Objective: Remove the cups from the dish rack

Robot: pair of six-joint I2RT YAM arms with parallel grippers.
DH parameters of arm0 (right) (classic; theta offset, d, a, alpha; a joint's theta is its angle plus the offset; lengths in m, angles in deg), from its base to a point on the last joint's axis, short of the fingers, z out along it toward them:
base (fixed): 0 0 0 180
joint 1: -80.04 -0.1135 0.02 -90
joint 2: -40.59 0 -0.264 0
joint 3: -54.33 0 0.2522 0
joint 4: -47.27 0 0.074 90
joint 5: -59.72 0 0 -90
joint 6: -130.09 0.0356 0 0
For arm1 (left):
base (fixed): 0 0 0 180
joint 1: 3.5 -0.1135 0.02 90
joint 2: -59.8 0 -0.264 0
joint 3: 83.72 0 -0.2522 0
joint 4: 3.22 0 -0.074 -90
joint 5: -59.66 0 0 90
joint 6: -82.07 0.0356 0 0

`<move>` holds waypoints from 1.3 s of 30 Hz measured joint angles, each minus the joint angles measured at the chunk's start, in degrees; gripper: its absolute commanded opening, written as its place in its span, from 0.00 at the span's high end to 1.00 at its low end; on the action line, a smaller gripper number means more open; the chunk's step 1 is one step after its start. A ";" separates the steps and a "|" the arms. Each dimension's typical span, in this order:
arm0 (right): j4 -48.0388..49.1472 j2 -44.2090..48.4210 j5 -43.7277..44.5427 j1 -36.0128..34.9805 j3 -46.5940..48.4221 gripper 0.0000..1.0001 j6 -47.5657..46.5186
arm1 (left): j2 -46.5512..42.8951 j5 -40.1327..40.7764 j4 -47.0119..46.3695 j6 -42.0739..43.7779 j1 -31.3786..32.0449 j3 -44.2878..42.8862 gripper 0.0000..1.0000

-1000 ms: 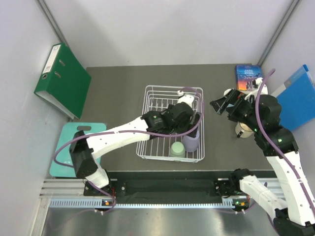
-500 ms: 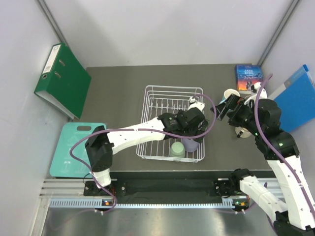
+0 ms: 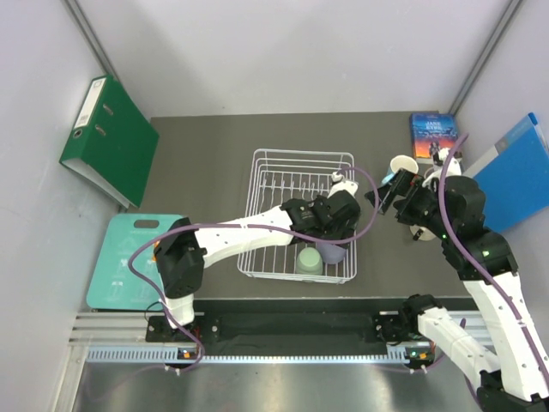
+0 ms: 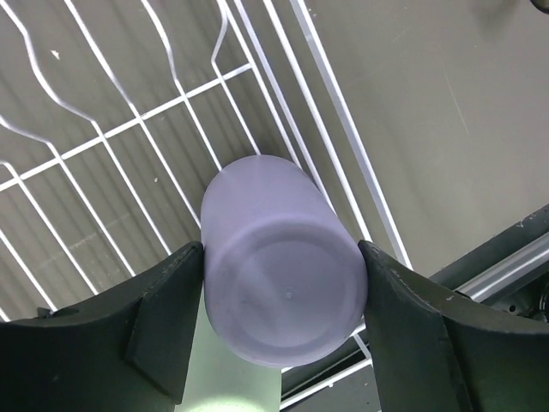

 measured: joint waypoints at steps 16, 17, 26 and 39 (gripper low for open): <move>1.36 -0.13 0.07 0.00 4.07 0.00 -1.81 | -16.31 10.54 9.14 1.97 -0.37 -12.13 1.00; 1.81 -0.15 0.07 -0.02 3.87 0.00 -1.53 | -19.10 10.64 8.79 1.97 -0.66 -11.63 1.00; 9.03 3.50 -0.63 0.00 -3.19 0.05 4.13 | -43.71 -1.36 -7.39 -6.25 -11.69 14.80 1.00; 33.57 7.50 -21.33 -0.02 -16.79 0.23 18.67 | -51.15 -38.40 -47.39 -33.40 -29.07 42.23 1.00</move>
